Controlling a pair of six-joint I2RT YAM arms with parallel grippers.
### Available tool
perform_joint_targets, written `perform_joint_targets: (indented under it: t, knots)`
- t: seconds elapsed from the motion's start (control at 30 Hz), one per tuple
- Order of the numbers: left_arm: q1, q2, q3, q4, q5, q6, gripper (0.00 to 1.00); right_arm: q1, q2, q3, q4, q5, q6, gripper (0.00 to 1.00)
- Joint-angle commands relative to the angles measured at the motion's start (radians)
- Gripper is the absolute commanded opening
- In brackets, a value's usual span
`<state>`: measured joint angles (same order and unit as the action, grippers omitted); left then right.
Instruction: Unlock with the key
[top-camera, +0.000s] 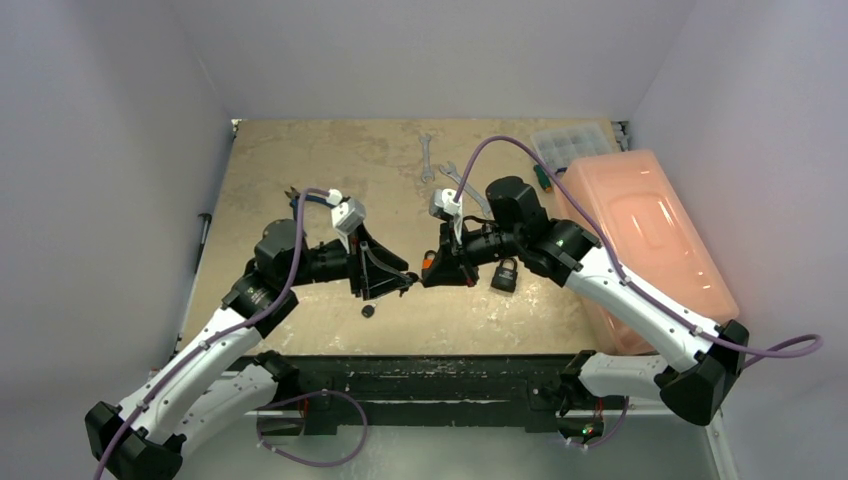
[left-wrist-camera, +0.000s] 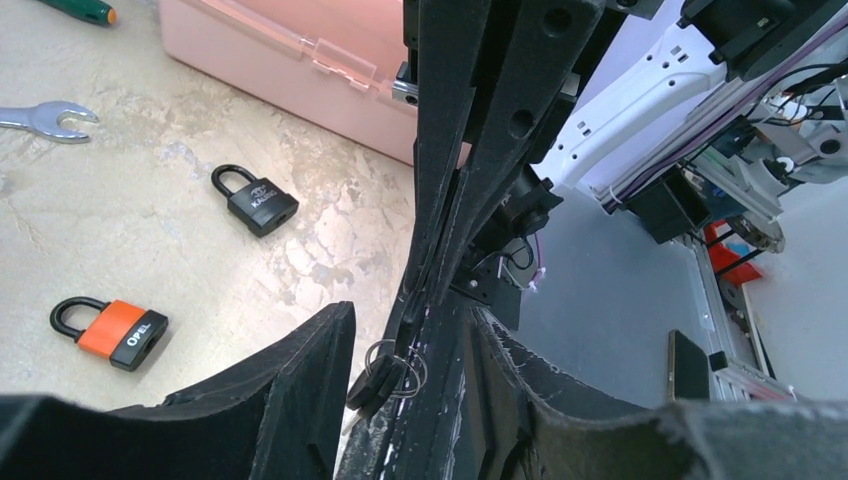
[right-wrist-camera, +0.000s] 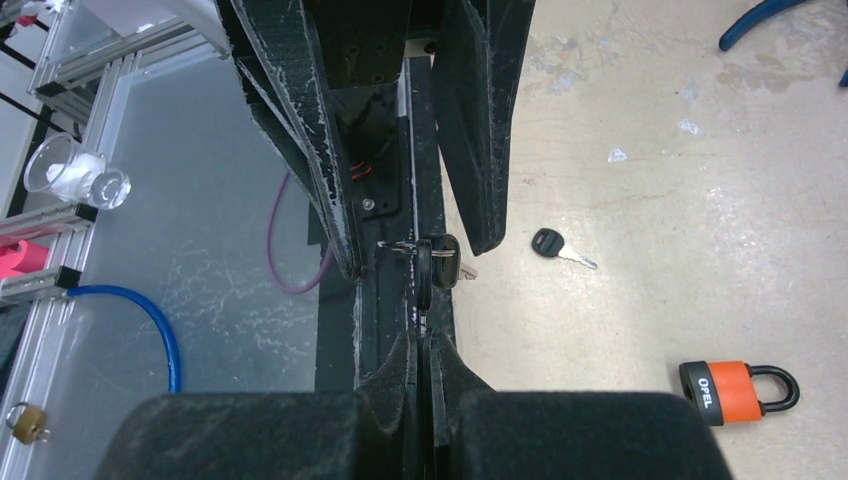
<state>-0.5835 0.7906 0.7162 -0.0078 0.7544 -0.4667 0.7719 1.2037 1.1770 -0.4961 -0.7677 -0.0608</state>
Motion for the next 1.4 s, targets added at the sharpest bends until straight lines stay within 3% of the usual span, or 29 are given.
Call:
perform_joint_targets:
  t: [0.0,0.33,0.5,0.7,0.8,0.87,0.93,0.97,1.0,1.1,1.2,1.27,1.37]
  knots:
    - [-0.001,0.009,0.017,0.009,0.015,0.032,0.46,-0.002,-0.002,0.014,0.031,0.007,0.011,0.0]
    - [-0.002,0.032,-0.012,0.02,0.018,0.033,0.41,-0.002,0.015,0.01,0.043,0.01,0.013,0.0]
    - [-0.002,0.053,-0.011,0.013,0.016,0.041,0.28,-0.002,0.023,0.01,0.05,0.008,0.012,0.0]
    - [-0.001,0.056,-0.01,0.009,0.006,0.046,0.0,-0.002,0.028,0.01,0.061,0.003,0.013,0.0]
    - [-0.002,0.042,-0.008,0.009,-0.004,0.051,0.0,-0.002,0.023,0.008,0.076,0.032,0.031,0.02]
    - [-0.002,0.028,-0.002,-0.028,-0.017,0.059,0.0,-0.002,0.013,0.003,0.099,0.084,0.052,0.19]
    - [-0.001,0.012,0.024,-0.092,-0.046,0.098,0.0,-0.002,0.001,-0.004,0.12,0.15,0.097,0.27]
    - [-0.002,0.005,0.038,-0.124,-0.067,0.119,0.0,-0.002,-0.005,-0.006,0.134,0.204,0.12,0.36]
    - [-0.002,-0.005,0.049,-0.153,-0.091,0.135,0.0,-0.002,-0.013,-0.011,0.145,0.27,0.146,0.48]
    - [-0.002,-0.041,0.054,-0.185,-0.132,0.152,0.0,-0.002,-0.026,-0.031,0.18,0.488,0.258,0.69]
    - [-0.001,-0.084,0.041,-0.2,-0.172,0.154,0.0,-0.002,-0.006,-0.026,0.164,0.72,0.364,0.96]
    - [-0.001,-0.11,0.036,-0.214,-0.197,0.159,0.0,-0.011,0.038,-0.003,0.124,0.839,0.444,0.99]
    - [-0.002,-0.145,0.042,-0.241,-0.24,0.173,0.0,-0.055,0.149,0.07,0.019,0.845,0.53,0.99]
